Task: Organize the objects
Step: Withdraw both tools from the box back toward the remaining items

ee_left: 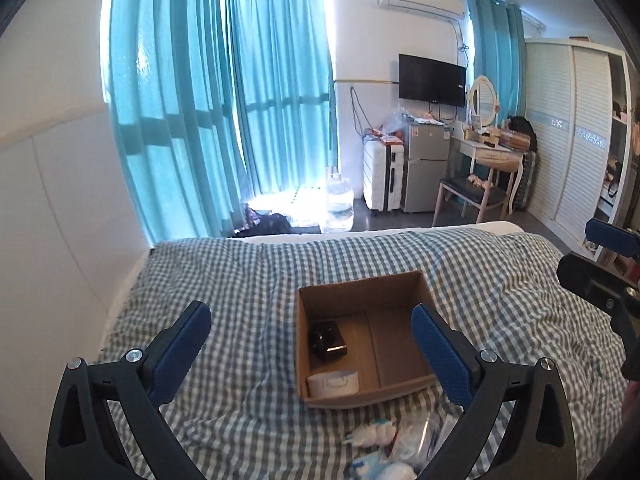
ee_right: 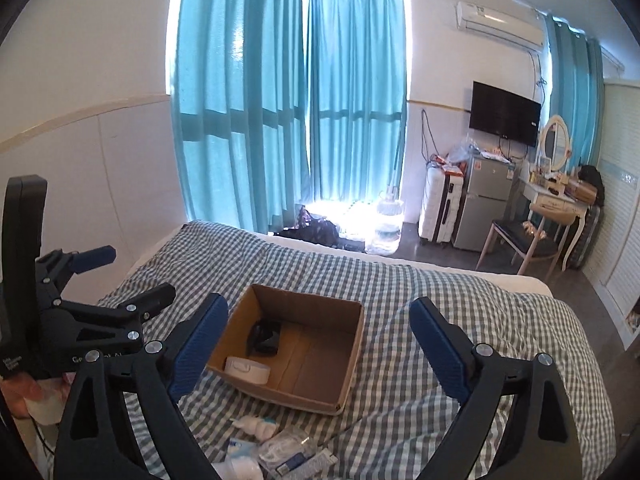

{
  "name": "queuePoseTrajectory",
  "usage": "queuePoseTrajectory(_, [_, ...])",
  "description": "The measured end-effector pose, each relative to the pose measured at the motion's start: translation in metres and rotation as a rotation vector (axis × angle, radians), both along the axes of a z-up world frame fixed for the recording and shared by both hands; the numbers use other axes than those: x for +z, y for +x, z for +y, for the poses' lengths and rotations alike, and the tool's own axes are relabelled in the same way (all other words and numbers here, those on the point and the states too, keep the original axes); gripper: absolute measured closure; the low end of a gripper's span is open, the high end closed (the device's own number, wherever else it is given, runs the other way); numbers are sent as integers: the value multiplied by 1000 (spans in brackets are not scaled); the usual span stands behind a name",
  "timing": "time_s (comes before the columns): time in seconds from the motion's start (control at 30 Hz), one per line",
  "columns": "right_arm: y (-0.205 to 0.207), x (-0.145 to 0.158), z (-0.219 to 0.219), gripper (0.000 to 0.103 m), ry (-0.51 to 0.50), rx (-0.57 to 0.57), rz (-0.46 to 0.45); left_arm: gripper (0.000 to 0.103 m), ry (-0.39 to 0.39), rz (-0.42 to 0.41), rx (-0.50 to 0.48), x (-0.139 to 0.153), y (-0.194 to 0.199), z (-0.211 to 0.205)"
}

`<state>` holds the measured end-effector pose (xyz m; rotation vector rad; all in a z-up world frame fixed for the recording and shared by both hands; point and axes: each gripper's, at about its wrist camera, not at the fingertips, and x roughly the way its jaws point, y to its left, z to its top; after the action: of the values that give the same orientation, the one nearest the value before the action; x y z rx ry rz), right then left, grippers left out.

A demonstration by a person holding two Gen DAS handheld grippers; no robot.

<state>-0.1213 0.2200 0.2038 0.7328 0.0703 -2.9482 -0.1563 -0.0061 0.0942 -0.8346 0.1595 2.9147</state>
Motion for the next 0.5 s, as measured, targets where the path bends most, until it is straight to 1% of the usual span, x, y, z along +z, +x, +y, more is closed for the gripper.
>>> queuePoseTrajectory(0.13, [32, -5, -9, 9, 33, 16, 9, 0, -4, 20, 13, 2, 27, -4])
queuePoseTrajectory(0.17, [39, -7, -9, 9, 40, 19, 9, 0, -9, 30, 20, -1, 40, -2])
queuePoseTrajectory(0.23, [52, -16, -11, 9, 53, 14, 4, 0, -19, 41, 24, -6, 51, -2])
queuePoseTrajectory(0.3, [56, -24, -8, 9, 50, -2, -6, 0, -26, 43, 8, -16, 59, 1])
queuePoseTrajectory(0.4, [57, -42, -4, 8, 35, -19, -47, 0, -40, 28, -11, -36, 67, 4])
queuePoseTrajectory(0.5, [53, -69, 1, 8, 21, -19, -108, 0, -47, -11, -3, -66, 68, 7])
